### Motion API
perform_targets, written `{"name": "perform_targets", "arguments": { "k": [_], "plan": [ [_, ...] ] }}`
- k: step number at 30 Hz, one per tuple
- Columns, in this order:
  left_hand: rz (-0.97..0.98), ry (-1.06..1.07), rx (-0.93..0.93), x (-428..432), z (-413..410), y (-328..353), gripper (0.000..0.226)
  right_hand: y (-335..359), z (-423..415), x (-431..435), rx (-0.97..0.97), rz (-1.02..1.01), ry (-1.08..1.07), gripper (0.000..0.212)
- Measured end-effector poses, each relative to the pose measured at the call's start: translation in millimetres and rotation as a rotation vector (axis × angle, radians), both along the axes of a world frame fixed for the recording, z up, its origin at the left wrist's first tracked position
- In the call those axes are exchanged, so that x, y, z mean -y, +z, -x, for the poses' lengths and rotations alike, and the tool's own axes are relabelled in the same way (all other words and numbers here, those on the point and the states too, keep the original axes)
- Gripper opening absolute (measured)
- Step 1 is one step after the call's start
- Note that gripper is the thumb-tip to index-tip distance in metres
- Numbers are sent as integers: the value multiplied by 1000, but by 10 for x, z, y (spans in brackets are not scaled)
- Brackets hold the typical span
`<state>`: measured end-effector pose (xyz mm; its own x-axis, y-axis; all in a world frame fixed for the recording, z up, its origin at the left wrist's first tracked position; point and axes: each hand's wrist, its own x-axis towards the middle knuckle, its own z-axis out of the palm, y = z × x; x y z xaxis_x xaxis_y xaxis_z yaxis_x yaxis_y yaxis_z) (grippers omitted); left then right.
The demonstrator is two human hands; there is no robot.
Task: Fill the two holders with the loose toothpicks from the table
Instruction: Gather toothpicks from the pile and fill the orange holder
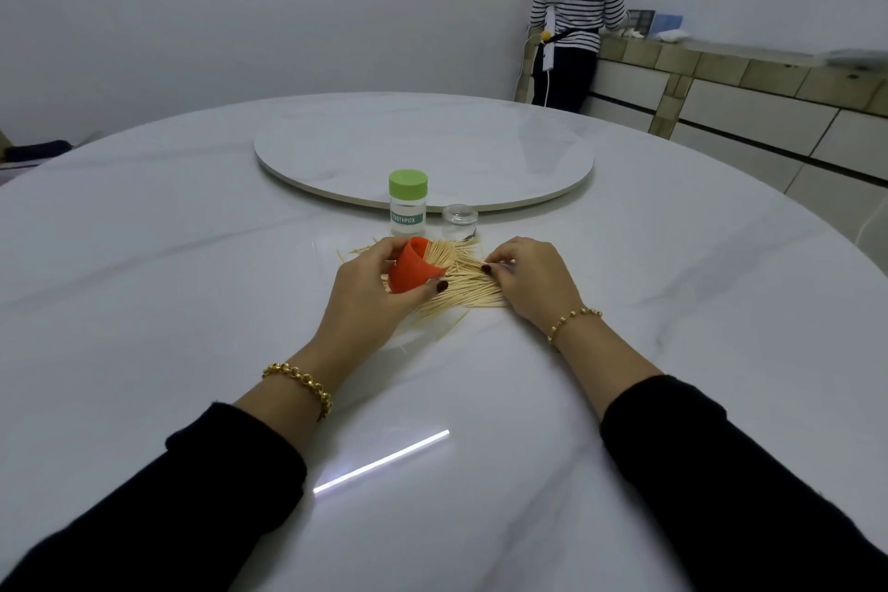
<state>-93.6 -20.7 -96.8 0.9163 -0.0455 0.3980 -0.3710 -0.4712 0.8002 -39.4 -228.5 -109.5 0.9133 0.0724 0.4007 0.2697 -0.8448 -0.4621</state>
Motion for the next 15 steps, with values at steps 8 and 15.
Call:
{"name": "perform_targets", "arguments": {
  "k": [8,15],
  "plan": [
    [-14,8,1,5,1,2,55,17,-3,13,30,50,-88,18],
    [-19,14,-8,0,-4,-3,57,81,24,26,175,-43,-91,18]
  ]
}}
